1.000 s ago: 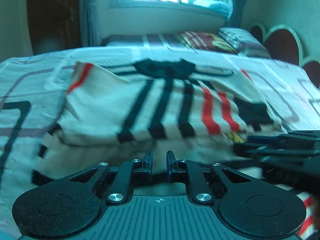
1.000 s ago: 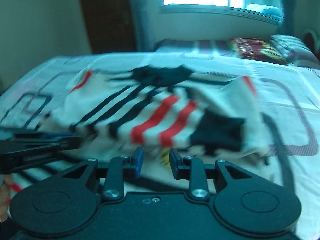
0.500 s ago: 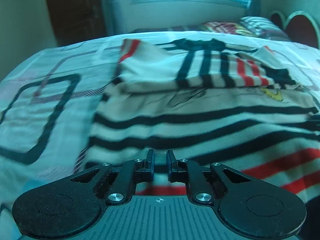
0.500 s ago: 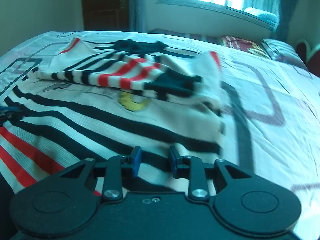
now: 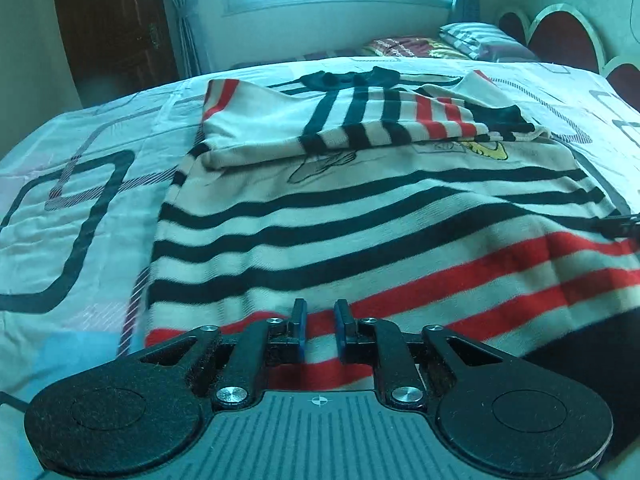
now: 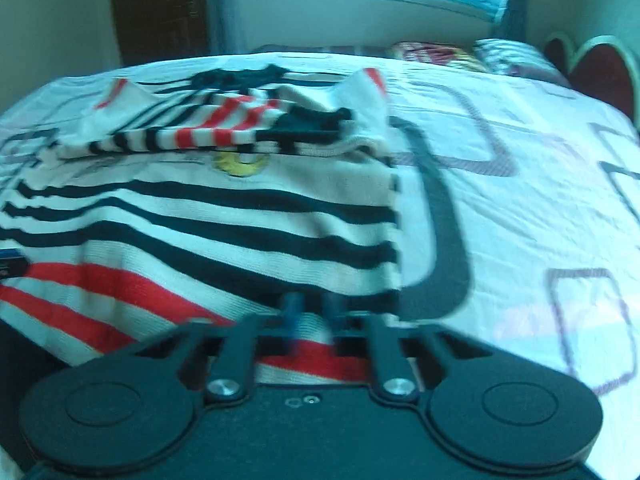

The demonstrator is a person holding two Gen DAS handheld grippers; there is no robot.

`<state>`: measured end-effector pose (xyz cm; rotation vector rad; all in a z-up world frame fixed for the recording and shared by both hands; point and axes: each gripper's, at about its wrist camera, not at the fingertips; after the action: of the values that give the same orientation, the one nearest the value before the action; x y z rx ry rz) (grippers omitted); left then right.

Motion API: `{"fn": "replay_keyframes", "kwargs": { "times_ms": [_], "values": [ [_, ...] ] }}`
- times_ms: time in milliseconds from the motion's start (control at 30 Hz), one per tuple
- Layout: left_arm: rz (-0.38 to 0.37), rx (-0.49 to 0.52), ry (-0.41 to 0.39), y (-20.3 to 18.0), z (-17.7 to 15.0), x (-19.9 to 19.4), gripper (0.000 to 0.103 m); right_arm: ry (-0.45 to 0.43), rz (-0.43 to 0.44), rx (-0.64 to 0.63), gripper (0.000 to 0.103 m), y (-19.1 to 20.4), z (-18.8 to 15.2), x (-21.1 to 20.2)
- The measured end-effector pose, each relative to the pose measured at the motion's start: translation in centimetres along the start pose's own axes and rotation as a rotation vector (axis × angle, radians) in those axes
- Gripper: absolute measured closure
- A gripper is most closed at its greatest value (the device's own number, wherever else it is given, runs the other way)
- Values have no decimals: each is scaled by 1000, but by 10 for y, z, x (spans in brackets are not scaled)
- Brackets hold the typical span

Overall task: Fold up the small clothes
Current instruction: 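Move both open grippers toward the black ribbed hem of the sweater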

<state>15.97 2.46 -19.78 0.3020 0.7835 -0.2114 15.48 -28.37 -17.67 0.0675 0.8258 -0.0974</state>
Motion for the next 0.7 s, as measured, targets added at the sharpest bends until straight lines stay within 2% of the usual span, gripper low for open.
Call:
{"fn": "replay_keyframes", "kwargs": {
  "times_ms": [100, 200, 233, 267, 467, 600, 700],
  "values": [
    [-46, -61, 0, 17, -9, -4, 87, -30, -81, -85, 100, 12, -5, 3],
    [-69, -58, 2, 26, -15, -8, 87, -34, -102, 6, 95, 9, -4, -1],
    [-73, -61, 6, 28, -16, -9, 87, -36, -92, 22, 88, 10, -4, -7],
    [-74, -65, 9, 29, -16, -11, 87, -45, -70, 36, 85, 13, -5, -14],
    [-130, -50, -35, 13, -5, -18, 86, -50, 79, 65, 83, 55, -15, -37],
    [-121, 6, -9, 2, -12, -13, 86, -10, 103, -5, 82, 87, -31, -38],
    [-120, 7, -33, 11, -28, -22, 86, 11, 84, -23, 83, 83, -44, -40]
  ]
}}
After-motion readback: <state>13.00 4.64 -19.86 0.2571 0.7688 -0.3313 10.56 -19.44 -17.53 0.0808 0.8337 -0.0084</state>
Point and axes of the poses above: each gripper's, at about its wrist camera, not at the fingertips, and x roughly the way its jaws point, y to its left, z to its top, and after that the axes turned 10 degrees about x, right-handed
